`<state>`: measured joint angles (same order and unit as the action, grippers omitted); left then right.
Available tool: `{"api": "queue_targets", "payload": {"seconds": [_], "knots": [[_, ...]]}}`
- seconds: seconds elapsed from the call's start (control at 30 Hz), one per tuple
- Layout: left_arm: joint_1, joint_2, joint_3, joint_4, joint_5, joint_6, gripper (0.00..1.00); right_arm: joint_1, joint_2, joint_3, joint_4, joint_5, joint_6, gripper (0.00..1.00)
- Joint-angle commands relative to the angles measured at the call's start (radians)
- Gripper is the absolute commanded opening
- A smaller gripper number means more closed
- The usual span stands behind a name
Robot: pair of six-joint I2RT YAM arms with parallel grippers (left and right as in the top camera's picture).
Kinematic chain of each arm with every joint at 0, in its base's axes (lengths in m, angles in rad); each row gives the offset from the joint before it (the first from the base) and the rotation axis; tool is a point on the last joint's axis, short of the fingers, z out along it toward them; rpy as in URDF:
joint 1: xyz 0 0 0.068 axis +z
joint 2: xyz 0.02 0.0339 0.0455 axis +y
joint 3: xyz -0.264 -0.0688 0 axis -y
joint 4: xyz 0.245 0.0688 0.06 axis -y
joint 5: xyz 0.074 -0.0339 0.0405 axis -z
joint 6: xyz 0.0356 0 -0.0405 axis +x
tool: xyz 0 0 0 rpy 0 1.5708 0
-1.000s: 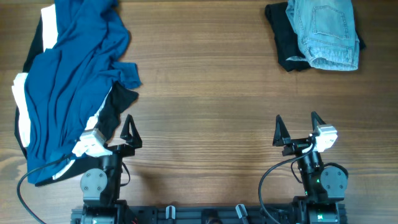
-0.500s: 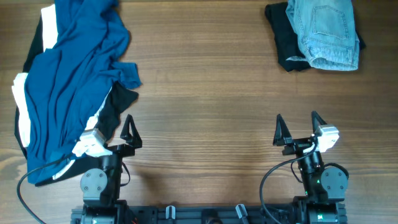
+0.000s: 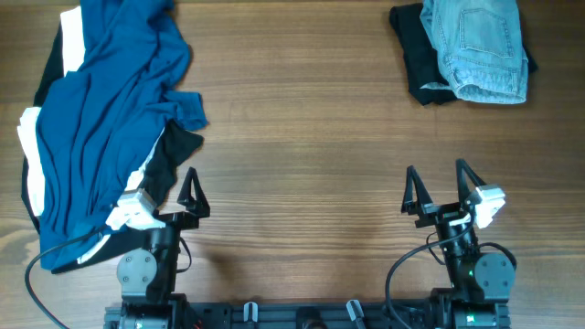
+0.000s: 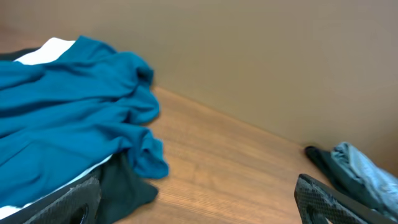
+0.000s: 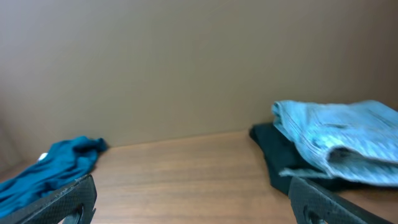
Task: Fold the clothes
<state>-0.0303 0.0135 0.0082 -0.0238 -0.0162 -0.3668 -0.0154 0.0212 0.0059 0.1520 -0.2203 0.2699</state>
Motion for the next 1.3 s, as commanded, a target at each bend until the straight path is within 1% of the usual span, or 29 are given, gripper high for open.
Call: {"api": "queue_targets", "payload": {"seconds": [0.0,0.13,0.27,0.4,0.43,0.47,0.57,0.77,0.83,0.97,1.03,1.13,1.2,1.27], "knots": [[0.007,-0.011,0.012,0.03,0.088,0.019,1.0,0.006,0.003,0.01,0.032,-0.104,-0.048,1.0],[0.007,-0.007,0.085,-0.031,0.106,0.019,1.0,0.006,0.003,0.065,0.027,-0.124,-0.084,1.0],[0.007,0.019,0.194,-0.128,0.106,0.02,1.0,0.006,0.003,0.122,0.015,-0.154,-0.087,1.0],[0.007,0.087,0.313,-0.242,0.106,0.019,1.0,0.006,0.043,0.196,-0.016,-0.235,-0.095,1.0],[0.007,0.112,0.347,-0.275,0.106,0.019,1.0,0.006,0.067,0.226,-0.041,-0.254,-0.121,1.0],[0.007,0.16,0.409,-0.33,0.106,0.02,1.0,0.006,0.101,0.262,-0.071,-0.268,-0.144,1.0],[0.007,0.254,0.521,-0.413,0.106,0.02,1.0,0.006,0.199,0.353,-0.139,-0.279,-0.166,1.0],[0.007,0.471,0.743,-0.621,0.106,0.023,1.0,0.006,0.451,0.565,-0.361,-0.278,-0.185,1.0],[0.007,0.536,0.797,-0.683,0.101,0.024,1.0,0.006,0.532,0.613,-0.417,-0.275,-0.208,1.0],[0.007,0.649,0.837,-0.745,0.102,0.024,1.0,0.006,0.708,0.704,-0.526,-0.275,-0.218,1.0],[0.007,0.7,0.837,-0.749,0.102,0.024,1.0,0.006,0.8,0.735,-0.539,-0.275,-0.217,1.0],[0.007,0.762,0.836,-0.741,0.102,0.023,1.0,0.006,0.91,0.737,-0.5,-0.267,-0.216,1.0],[0.007,0.806,0.836,-0.737,0.103,0.023,1.0,0.006,0.982,0.737,-0.463,-0.291,-0.214,1.0],[0.007,0.831,0.836,-0.718,0.121,0.019,1.0,0.006,1.044,0.737,-0.441,-0.354,-0.214,1.0]]}}
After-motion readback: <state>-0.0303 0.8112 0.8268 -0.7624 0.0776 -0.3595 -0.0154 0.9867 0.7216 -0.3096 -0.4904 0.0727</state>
